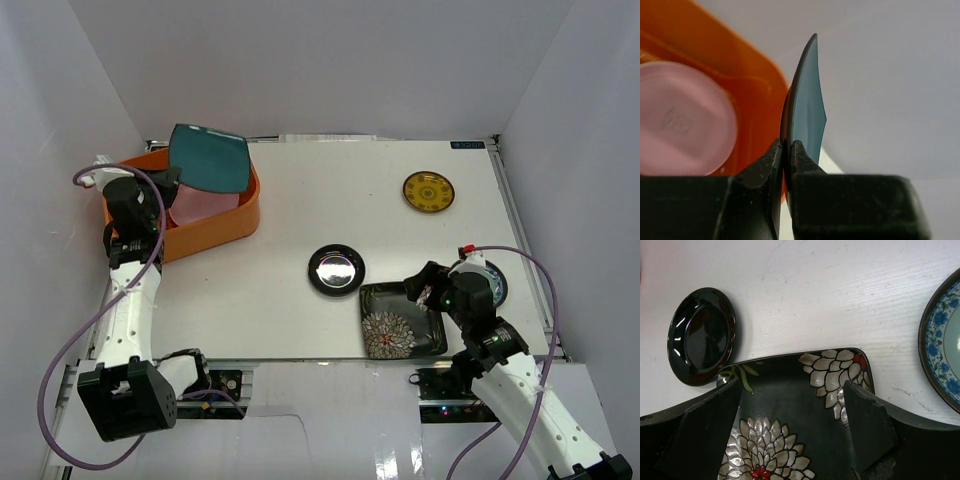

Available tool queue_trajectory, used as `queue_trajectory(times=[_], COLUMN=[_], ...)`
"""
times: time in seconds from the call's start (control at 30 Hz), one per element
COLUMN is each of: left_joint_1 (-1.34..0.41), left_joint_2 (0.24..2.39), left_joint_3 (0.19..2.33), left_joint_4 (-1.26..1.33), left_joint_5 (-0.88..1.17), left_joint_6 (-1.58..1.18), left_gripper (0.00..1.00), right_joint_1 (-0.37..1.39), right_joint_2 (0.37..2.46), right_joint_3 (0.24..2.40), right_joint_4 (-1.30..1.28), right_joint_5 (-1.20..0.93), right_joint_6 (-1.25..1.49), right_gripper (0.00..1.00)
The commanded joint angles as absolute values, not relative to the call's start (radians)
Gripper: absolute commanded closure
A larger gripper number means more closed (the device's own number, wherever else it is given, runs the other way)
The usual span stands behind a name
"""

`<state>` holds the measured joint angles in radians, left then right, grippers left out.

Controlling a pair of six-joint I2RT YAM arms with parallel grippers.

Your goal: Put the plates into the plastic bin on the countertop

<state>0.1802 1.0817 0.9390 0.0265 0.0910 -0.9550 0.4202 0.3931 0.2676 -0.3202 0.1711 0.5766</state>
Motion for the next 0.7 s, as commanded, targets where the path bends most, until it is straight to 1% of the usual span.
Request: queue_trajectory(times=[0.0, 0.13, 0.23, 0.33, 0.43, 0.47, 0.53, 0.57, 0.6, 0.67], left_joint_1=[0.222, 0.319, 0.357, 0.374, 0.374, 0.374, 0.374, 0.374, 0.374, 0.374], left_joint_2=[1.022, 1.071, 1.130, 1.196, 1.253, 1.265, 1.284, 1.284, 1.282, 1.275], left_joint_3=[0.933, 0.868, 0.833, 0.816, 0.830, 0.837, 0.848, 0.850, 0.854, 0.862], left_joint_4=[0.014, 0.021, 0.072, 0.139, 0.144, 0.138, 0.124, 0.124, 0.118, 0.100], left_joint_5=[0.124, 0.150, 0.161, 0.207, 0.228, 0.232, 0.232, 0.230, 0.229, 0.245], left_joint_6=[-0.937, -0.951, -0.954, -0.945, -0.943, -0.936, -0.930, -0.920, -0.919, -0.917], left_gripper=[1.00, 1.00, 1.00, 1.00, 0.99, 0.81, 0.61, 0.39, 0.30, 0.18], right_joint_1=[0.417, 0.417, 0.419, 0.419, 0.417, 0.417, 0.419, 0.417, 0.417, 0.419], right_joint_2=[0.388, 0.400, 0.408, 0.397, 0.397, 0.403, 0.416, 0.420, 0.423, 0.433], right_joint_3=[0.289, 0.272, 0.259, 0.239, 0.235, 0.235, 0.238, 0.239, 0.241, 0.250], right_joint_4=[-0.258, -0.232, -0.227, -0.216, -0.212, -0.212, -0.209, -0.207, -0.209, -0.207], right_joint_5=[0.117, 0.049, 0.023, 0.025, 0.025, 0.023, 0.023, 0.023, 0.028, 0.037], right_joint_6=[0.554, 0.542, 0.532, 0.535, 0.538, 0.541, 0.541, 0.541, 0.541, 0.541], right_gripper=[0.12, 0.12, 0.12, 0.12, 0.12, 0.11, 0.11, 0.11, 0.11, 0.11])
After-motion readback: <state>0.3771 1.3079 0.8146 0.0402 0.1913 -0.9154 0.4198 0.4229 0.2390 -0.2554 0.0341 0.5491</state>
